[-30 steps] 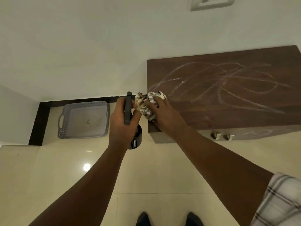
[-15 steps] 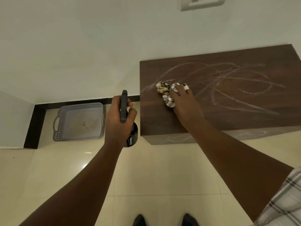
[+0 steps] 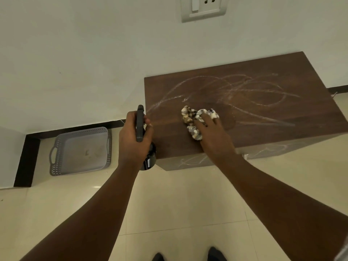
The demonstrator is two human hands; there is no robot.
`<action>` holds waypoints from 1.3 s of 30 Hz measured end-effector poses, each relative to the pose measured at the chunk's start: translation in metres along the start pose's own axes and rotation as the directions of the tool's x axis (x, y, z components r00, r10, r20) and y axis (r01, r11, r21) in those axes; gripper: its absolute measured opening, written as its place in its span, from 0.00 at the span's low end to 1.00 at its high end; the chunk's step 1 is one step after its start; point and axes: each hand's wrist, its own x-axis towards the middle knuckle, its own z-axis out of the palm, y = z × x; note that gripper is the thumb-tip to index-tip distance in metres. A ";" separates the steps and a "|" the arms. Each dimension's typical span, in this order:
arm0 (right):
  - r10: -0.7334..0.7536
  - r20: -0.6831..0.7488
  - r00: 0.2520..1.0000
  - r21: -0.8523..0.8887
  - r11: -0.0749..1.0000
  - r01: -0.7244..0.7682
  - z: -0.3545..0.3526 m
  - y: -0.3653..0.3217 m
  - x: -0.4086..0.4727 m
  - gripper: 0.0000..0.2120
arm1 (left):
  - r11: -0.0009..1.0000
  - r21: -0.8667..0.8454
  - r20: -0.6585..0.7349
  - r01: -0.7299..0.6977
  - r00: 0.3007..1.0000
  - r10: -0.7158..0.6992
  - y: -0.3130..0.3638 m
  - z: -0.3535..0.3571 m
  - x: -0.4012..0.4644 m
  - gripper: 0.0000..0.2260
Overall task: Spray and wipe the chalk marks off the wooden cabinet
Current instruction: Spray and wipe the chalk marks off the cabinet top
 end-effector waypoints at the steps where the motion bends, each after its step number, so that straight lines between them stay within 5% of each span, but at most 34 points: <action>1: -0.049 -0.008 0.999 0.008 0.999 0.049 0.003 -0.010 0.002 0.18 | 1.000 -0.002 0.000 -0.003 1.000 0.003 -0.001 -0.001 0.001 0.06; 16: -0.229 0.152 0.962 -0.057 0.969 0.239 0.005 -0.085 0.095 0.20 | 1.000 0.005 -0.020 -0.010 1.000 0.010 -0.026 -0.012 0.022 0.08; 39: 0.086 0.012 0.996 -0.178 0.981 -0.082 -0.040 0.112 0.146 0.24 | 0.994 0.109 -0.001 -0.018 1.000 0.019 -0.002 0.009 0.049 0.07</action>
